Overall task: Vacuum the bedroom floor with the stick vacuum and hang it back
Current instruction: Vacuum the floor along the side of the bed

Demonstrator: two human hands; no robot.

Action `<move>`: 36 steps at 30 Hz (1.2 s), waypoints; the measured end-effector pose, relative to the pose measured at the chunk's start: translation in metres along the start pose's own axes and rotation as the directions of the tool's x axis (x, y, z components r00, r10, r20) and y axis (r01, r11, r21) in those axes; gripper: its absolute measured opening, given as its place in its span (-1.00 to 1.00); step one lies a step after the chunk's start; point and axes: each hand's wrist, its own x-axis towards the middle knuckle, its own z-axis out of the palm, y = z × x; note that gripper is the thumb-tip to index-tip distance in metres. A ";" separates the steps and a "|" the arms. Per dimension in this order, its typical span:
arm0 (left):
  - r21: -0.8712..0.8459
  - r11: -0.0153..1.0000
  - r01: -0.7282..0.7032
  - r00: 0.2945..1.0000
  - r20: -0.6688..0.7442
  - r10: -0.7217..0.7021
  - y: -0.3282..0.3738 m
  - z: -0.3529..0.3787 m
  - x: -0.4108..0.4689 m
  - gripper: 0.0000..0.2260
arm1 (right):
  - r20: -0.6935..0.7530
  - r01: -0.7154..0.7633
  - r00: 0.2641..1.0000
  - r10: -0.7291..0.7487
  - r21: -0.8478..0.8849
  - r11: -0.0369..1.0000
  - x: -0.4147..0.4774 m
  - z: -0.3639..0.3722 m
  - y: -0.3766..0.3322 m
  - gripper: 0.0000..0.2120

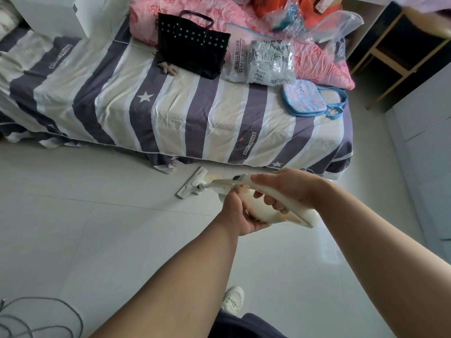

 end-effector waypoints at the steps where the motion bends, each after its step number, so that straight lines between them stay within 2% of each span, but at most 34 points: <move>1: -0.007 1.000 -0.001 1.000 -0.001 0.001 -0.004 0.003 0.003 -0.61 | -0.002 0.005 1.000 -0.005 -0.025 1.000 -0.001 -0.003 0.004 -0.49; 5: -0.025 1.000 -0.013 1.000 -0.022 0.013 -0.015 0.012 0.016 -0.54 | -0.012 0.024 1.000 -0.025 -0.086 0.996 -0.004 -0.012 0.015 -0.48; 13: -0.057 0.998 -0.033 0.999 -0.005 0.032 -0.034 0.033 0.025 -0.58 | -0.047 0.046 0.997 -0.054 -0.157 0.986 -0.010 -0.028 0.036 -0.49; 36: -0.078 0.997 -0.018 1.000 -0.002 0.018 -0.077 0.062 0.047 -0.58 | -0.091 0.054 0.993 -0.073 -0.201 0.978 -0.023 -0.047 0.089 -0.49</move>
